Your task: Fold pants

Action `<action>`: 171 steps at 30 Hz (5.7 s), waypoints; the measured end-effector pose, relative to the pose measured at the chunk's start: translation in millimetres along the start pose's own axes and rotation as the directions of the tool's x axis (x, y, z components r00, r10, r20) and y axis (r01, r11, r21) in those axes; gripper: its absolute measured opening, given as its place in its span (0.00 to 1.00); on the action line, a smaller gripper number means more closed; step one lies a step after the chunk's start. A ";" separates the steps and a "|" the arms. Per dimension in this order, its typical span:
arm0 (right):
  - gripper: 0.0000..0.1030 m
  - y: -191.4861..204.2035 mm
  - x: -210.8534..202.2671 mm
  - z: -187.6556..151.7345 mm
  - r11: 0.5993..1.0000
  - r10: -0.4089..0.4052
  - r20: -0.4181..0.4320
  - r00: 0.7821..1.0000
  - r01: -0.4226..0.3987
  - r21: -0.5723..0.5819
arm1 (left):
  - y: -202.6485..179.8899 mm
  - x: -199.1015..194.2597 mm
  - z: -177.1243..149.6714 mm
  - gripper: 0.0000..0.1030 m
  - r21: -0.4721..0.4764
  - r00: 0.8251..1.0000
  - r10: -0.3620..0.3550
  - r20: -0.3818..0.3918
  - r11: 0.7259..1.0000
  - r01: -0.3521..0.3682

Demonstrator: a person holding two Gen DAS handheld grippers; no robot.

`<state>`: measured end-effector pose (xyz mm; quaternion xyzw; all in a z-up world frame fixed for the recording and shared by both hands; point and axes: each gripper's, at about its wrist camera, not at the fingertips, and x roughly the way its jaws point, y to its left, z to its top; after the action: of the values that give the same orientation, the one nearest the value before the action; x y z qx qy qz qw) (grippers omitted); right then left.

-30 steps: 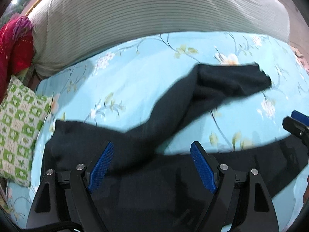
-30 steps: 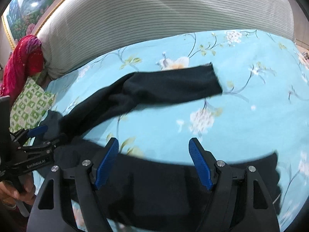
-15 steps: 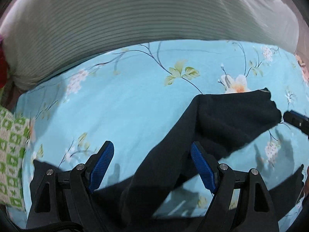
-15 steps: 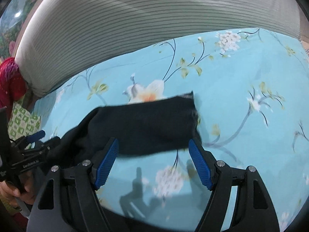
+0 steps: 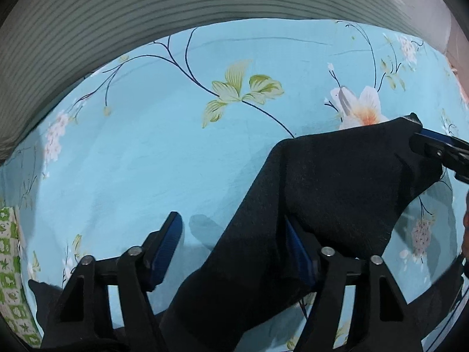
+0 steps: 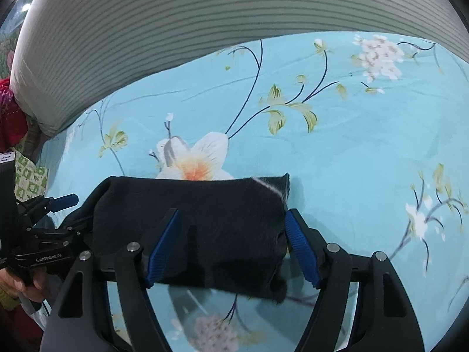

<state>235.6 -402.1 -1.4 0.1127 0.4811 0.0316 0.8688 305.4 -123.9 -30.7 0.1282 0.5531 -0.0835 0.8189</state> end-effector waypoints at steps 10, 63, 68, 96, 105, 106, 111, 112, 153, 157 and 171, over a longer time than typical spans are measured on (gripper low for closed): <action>0.13 -19.3 13.9 9.0 0.997 0.071 -0.028 0.997 -0.070 0.040 | 20.0 7.6 -4.2 0.12 0.000 0.990 -0.137 -0.041 0.991 0.137; 0.17 -25.0 -162.9 -236.4 0.970 -0.214 0.080 0.974 0.221 -0.100 | -70.9 -91.9 -227.8 0.35 0.322 0.935 -0.351 -0.046 0.881 0.347; 0.46 -28.2 -186.7 -250.3 0.966 -0.256 0.117 0.960 0.250 0.059 | -51.0 -105.6 -243.1 0.42 0.257 0.939 -0.343 -0.029 0.905 0.338; 0.47 251.4 -74.0 -201.7 0.904 0.341 -0.037 0.939 -0.338 -0.261 | 193.1 -94.5 -154.1 0.66 -0.481 0.969 -0.173 -0.175 0.874 0.070; 0.47 321.2 -13.7 -205.2 0.854 0.330 -0.193 0.924 -0.379 -0.356 | 195.9 -52.6 -129.8 0.66 -0.458 0.945 -0.083 -0.315 0.886 -0.075; 0.47 322.4 -9.7 -205.6 0.854 0.329 -0.200 0.923 -0.381 -0.354 | 196.1 -49.5 -130.2 0.65 -0.457 0.944 -0.078 -0.321 0.886 -0.083; 0.31 329.5 8.2 -210.6 0.845 0.309 -0.226 0.924 -0.376 -0.381 | 194.1 -43.2 -134.6 0.13 -0.392 0.949 0.011 -0.314 0.909 -0.140; 0.16 329.9 9.2 -211.2 0.844 0.303 -0.230 0.925 -0.372 -0.386 | 197.0 -46.0 -136.4 0.11 -0.395 0.955 0.009 -0.296 0.909 -0.131; 0.08 362.9 -1.8 -232.9 0.760 0.150 -0.291 0.945 -0.298 -0.577 | 249.8 -97.2 -353.7 0.10 -0.681 0.962 -0.220 0.162 0.680 0.270; 0.10 362.2 -1.6 -233.9 0.771 0.153 -0.302 0.941 -0.305 -0.559 | 253.4 -100.7 -355.7 0.19 -0.685 0.968 -0.205 0.144 0.685 0.247; 0.28 353.4 -15.5 -226.6 0.807 0.245 -0.343 0.907 -0.387 -0.447 | 294.1 -114.5 -387.8 0.44 -0.798 0.976 -0.195 0.101 0.570 0.197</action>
<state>55.2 -23.4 -24.5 -0.0448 0.5431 0.3168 0.7763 1.4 273.1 -27.7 -0.3163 0.5412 0.0843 0.7745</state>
